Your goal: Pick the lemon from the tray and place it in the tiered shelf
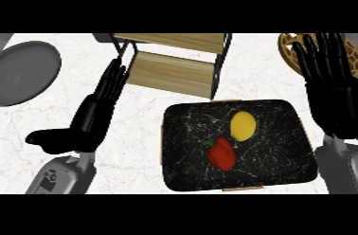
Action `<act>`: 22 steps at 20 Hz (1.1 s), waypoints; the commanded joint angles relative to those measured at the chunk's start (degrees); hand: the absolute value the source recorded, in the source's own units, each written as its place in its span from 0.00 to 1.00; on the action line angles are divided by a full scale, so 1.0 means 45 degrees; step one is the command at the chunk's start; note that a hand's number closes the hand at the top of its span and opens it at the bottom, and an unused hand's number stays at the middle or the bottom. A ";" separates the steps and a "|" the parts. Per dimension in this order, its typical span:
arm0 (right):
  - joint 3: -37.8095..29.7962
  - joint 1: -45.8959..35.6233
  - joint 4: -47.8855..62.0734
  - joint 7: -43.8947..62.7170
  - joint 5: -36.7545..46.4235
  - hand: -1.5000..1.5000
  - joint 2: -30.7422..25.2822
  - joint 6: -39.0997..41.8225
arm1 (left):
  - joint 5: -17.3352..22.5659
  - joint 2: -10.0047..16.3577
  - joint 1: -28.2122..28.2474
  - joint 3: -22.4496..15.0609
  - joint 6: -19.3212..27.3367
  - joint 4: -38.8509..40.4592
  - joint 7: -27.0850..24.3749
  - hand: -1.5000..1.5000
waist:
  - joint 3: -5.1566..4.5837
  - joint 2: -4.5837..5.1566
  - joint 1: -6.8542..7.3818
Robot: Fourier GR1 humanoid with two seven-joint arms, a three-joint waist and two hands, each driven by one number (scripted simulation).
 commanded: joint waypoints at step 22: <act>0.2603 0.0485 -0.3626 1.1456 0.5252 0.00 -0.3468 -0.3402 | -0.1043 0.1336 0.1801 0.2286 0.1862 -0.0116 0.2112 0.50 | 0.0280 -0.0275 0.0080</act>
